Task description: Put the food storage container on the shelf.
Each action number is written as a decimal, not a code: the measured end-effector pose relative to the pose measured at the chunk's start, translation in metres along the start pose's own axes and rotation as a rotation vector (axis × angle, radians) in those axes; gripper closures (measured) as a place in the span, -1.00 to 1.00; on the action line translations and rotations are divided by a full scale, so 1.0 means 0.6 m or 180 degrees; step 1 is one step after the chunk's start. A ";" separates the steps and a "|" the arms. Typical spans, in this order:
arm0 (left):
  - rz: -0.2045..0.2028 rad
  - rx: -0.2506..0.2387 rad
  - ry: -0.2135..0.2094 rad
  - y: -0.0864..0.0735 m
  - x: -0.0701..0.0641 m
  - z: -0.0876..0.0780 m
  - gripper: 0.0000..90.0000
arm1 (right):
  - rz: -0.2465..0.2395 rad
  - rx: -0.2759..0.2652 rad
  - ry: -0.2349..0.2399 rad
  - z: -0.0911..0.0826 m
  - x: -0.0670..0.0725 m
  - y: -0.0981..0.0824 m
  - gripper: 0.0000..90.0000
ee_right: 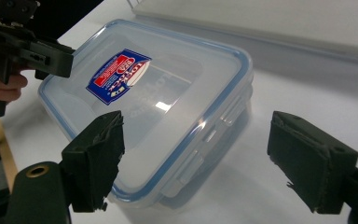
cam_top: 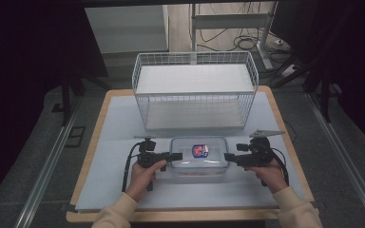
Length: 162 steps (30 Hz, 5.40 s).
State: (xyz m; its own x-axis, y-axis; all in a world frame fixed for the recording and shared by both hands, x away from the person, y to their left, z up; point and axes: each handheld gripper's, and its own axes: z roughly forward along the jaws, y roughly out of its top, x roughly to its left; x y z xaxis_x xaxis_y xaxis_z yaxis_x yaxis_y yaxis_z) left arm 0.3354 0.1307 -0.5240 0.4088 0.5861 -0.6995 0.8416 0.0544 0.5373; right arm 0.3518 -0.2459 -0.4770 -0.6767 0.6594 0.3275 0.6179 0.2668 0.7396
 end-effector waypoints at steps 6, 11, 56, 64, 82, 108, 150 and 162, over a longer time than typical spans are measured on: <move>0.0001 0.0008 -0.0008 0.000 0.001 -0.001 -0.33 | 0.0269 0.0134 0.0146 0.022 -0.014 0.003 -0.59; 0.0003 0.0011 -0.0015 0.000 0.002 -0.001 -0.31 | 0.0505 0.0230 0.0344 0.042 -0.030 0.003 -0.48; 0.0487 -0.0352 0.0167 -0.052 -0.047 -0.035 -0.02 | 0.0708 -0.0082 0.0641 0.000 -0.005 -0.028 0.13; 0.0530 -0.0405 0.0204 -0.053 -0.052 -0.041 0.03 | 0.0586 -0.0136 0.0622 -0.006 0.002 -0.026 0.15; 0.0635 -0.0486 0.0202 -0.038 -0.068 -0.057 0.03 | 0.0526 -0.0298 0.0677 -0.019 0.011 -0.015 0.17; 0.0882 -0.0634 0.0254 0.047 -0.113 -0.107 0.02 | 0.0285 -0.0533 0.0692 -0.046 0.031 0.077 0.17; 0.1185 -0.0902 0.0323 0.264 -0.180 -0.167 0.00 | -0.0070 -0.0758 0.0597 -0.092 0.026 0.315 0.17; 0.1076 -0.0891 0.0301 0.347 -0.159 -0.152 -0.01 | 0.0083 -0.0687 0.0596 -0.071 -0.017 0.387 0.16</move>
State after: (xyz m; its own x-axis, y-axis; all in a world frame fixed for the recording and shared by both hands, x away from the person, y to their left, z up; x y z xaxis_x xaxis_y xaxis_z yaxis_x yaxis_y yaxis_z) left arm 0.4392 0.1598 -0.3024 0.5994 0.6792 -0.4234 0.5330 0.0559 0.8443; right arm 0.4853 -0.2204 -0.2835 -0.7363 0.5174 0.4361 0.5502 0.0825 0.8309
